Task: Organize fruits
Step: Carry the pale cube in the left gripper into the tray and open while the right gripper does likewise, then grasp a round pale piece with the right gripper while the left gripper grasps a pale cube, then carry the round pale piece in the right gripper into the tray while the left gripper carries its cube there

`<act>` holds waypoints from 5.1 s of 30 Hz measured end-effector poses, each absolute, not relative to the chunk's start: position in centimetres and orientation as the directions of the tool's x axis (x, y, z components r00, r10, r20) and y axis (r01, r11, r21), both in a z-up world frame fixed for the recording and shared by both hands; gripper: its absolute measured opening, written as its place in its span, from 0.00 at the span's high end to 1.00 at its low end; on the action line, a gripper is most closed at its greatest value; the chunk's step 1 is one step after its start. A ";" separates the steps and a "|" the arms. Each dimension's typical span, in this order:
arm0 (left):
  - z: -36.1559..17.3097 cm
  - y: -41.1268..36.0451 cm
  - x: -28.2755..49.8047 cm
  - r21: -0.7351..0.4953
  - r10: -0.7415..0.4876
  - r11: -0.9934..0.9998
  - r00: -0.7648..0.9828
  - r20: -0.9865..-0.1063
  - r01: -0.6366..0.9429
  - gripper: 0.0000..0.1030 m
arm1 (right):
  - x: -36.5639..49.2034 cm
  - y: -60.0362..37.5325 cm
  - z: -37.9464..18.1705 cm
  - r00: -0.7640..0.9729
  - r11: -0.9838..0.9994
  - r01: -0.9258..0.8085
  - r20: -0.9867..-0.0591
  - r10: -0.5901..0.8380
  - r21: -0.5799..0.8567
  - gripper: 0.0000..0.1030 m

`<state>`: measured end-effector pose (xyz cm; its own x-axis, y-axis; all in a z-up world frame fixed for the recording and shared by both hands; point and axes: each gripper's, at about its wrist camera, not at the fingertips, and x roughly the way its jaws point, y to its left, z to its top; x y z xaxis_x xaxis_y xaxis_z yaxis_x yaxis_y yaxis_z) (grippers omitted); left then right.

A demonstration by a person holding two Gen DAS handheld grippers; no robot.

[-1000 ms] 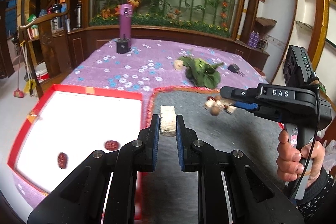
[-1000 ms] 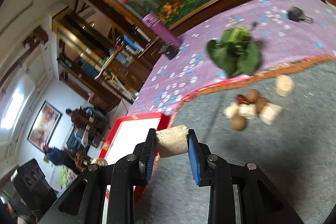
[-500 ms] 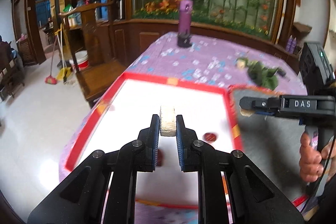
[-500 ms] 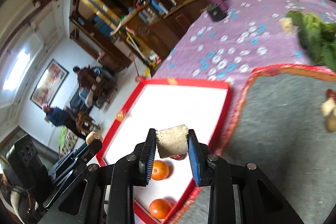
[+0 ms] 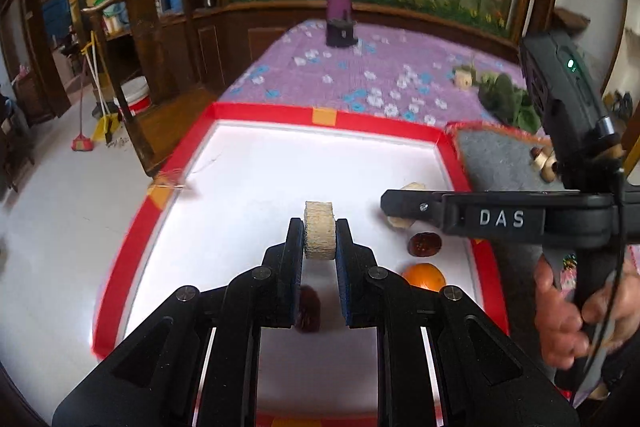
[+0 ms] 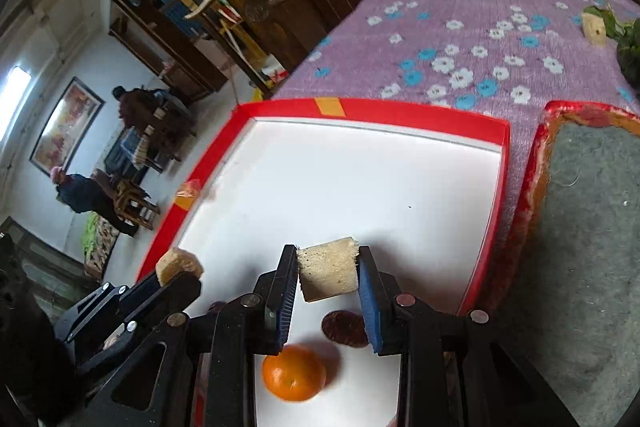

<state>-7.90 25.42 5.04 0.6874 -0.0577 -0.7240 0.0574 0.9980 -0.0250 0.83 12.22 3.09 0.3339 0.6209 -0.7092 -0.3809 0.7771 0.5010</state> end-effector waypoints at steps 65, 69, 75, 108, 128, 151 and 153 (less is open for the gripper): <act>4.1 -9.8 -1.7 -0.063 -0.328 0.870 0.479 -0.814 0.489 0.55 | 4.0 -25.5 2.8 0.563 0.809 0.090 -0.700 0.440 0.581 0.71; 3.7 -10.0 -0.9 -0.053 -0.319 0.874 0.488 -0.812 0.483 0.56 | 4.1 -25.6 2.5 0.551 0.798 0.106 -0.703 0.450 0.593 0.71; 3.7 -9.9 -0.5 -0.031 -0.325 0.855 0.488 -0.810 0.517 0.56 | 4.2 -25.7 2.0 0.539 0.784 0.116 -0.702 0.466 0.610 0.71; 4.2 -8.9 -1.9 0.003 -0.303 0.887 0.586 -0.752 0.462 0.80 | 4.1 -25.7 2.7 0.551 0.760 0.061 -0.657 0.515 0.647 0.71; 11.7 8.4 -10.5 0.106 0.032 0.994 0.855 -0.518 0.027 0.79 | 2.0 -21.5 5.6 0.668 0.799 -0.149 -0.536 0.516 0.583 0.71; 6.9 25.0 -12.6 0.012 0.208 0.968 0.772 -0.601 -0.252 0.79 | -3.4 4.3 7.3 0.384 0.663 -0.484 -0.543 0.747 0.571 0.71; 6.0 25.7 -12.4 0.009 0.209 0.966 0.756 -0.621 -0.259 0.79 | -3.5 6.2 6.6 0.363 0.671 -0.488 -0.569 0.738 0.558 0.71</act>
<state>-12.44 25.67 6.03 0.7558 0.2087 -0.6206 -0.2593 0.9658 0.0090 -3.45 6.19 6.58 0.3629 0.7377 -0.5693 -0.4882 0.6709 0.5581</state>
